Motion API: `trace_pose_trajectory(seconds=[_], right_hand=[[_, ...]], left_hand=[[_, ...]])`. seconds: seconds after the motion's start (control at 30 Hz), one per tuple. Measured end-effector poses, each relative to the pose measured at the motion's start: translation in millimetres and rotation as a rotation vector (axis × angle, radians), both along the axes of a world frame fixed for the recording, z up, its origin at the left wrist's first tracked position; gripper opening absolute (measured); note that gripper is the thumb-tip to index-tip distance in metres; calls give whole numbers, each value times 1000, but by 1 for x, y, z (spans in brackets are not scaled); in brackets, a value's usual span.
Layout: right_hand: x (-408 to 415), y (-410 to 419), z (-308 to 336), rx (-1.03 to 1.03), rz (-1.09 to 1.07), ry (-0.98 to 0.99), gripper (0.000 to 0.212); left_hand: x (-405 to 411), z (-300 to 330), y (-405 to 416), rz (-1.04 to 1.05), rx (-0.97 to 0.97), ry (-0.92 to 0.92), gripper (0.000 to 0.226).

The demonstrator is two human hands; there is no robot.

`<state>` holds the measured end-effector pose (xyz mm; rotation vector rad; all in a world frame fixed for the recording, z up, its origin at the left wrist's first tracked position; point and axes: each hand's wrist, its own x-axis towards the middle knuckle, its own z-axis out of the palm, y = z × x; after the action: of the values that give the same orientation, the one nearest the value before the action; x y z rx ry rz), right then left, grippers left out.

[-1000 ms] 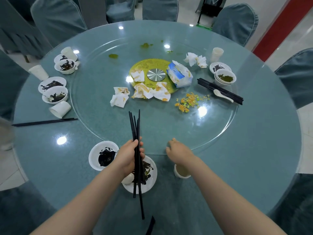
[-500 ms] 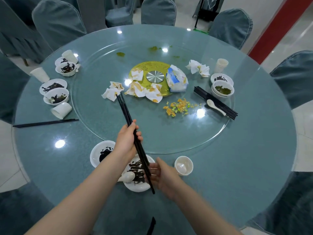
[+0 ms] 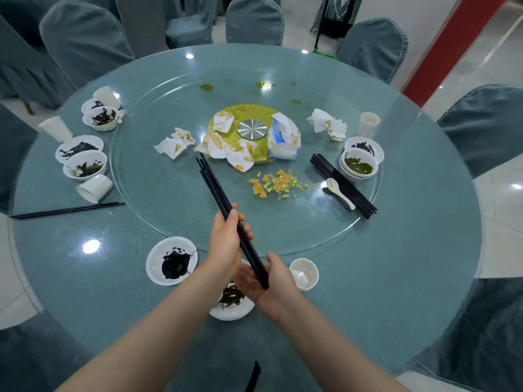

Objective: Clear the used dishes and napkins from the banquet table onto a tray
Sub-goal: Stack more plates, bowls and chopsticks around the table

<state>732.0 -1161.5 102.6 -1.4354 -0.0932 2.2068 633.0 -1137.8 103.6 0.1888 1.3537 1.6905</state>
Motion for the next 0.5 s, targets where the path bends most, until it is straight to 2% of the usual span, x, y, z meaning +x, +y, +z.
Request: trace_pose_trajectory(seconds=[0.07,0.13,0.23,0.33,0.5], right_hand=[[-2,1,4,68,39,-55,30],[-3,0,5,205,173,-214,28],[2,-3,-2,516,434,-478,38],[6,-5,-5,693,558,-561,45],[15,-4,-6,911,912,-813,31]], left_hand=[[3,-2,-1,-18,-12,18,19],[2,-4,0,-38,-31,44,19],[0,-7,2,-88,-82,84,20],[1,-13,1,-142,-132,84,22],[4,-17,2,-226,-147,48,22]])
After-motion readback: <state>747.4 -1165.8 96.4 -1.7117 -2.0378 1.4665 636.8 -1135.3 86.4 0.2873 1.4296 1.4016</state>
